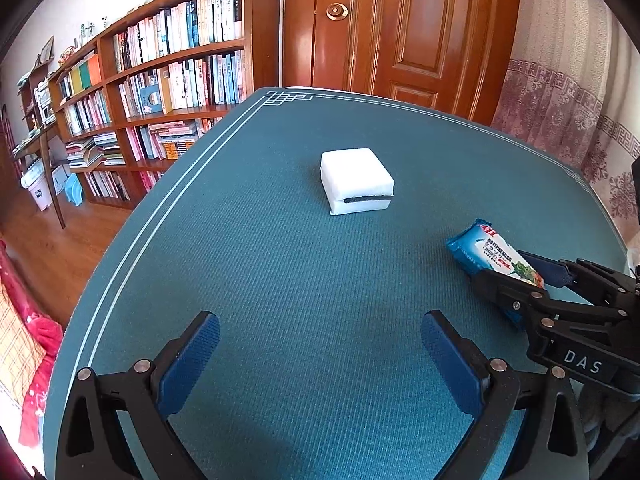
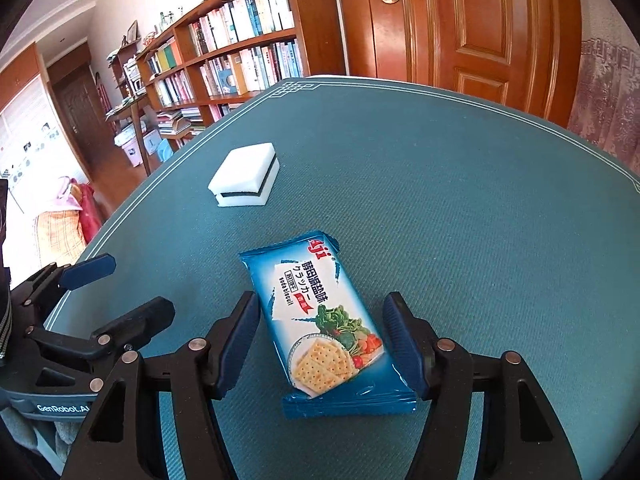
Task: Organize objects
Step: 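Grasp the second blue cracker packet with the right tool, then grasp the small white sponge with the left tool while right tool holds the packet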
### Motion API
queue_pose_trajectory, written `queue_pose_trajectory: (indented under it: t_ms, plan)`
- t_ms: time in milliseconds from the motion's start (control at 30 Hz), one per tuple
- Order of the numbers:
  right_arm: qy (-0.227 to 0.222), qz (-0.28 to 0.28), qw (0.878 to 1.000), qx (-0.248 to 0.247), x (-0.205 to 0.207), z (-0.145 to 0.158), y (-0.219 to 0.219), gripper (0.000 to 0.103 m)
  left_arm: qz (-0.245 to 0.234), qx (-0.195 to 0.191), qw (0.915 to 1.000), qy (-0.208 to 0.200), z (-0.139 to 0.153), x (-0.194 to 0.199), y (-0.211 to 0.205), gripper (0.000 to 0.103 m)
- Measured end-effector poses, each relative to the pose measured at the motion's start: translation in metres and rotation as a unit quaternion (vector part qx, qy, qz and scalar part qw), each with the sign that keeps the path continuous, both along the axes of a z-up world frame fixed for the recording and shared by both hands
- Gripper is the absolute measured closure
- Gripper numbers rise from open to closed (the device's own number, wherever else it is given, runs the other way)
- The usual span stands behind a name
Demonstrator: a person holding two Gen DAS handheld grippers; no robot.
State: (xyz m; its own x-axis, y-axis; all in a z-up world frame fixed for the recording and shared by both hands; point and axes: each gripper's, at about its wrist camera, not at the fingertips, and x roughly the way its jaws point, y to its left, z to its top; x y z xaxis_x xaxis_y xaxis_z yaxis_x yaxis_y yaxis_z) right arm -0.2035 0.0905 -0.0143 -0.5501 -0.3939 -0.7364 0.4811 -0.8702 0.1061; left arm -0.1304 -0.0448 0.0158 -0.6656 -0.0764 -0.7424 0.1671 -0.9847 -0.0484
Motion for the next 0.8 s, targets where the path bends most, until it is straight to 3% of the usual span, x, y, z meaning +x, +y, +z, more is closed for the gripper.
queue_pose_trajectory:
  t_ms: [67,433,800]
  plan:
    - [0.006,-0.009,1.000,0.006,0.003,0.000,0.004,0.058,0.000,-0.003,1.0000,-0.002,0.000,0.000,0.001,0.001]
    - [0.010,-0.094,0.995,-0.014,0.031,-0.002,0.058,0.059,0.003,-0.021,0.9998,0.001,0.015,-0.008,0.001,0.001]
    - [0.004,-0.125,0.991,-0.037,0.050,-0.004,0.083,0.059,0.017,-0.023,0.9995,-0.009,0.015,-0.064,0.003,0.001]
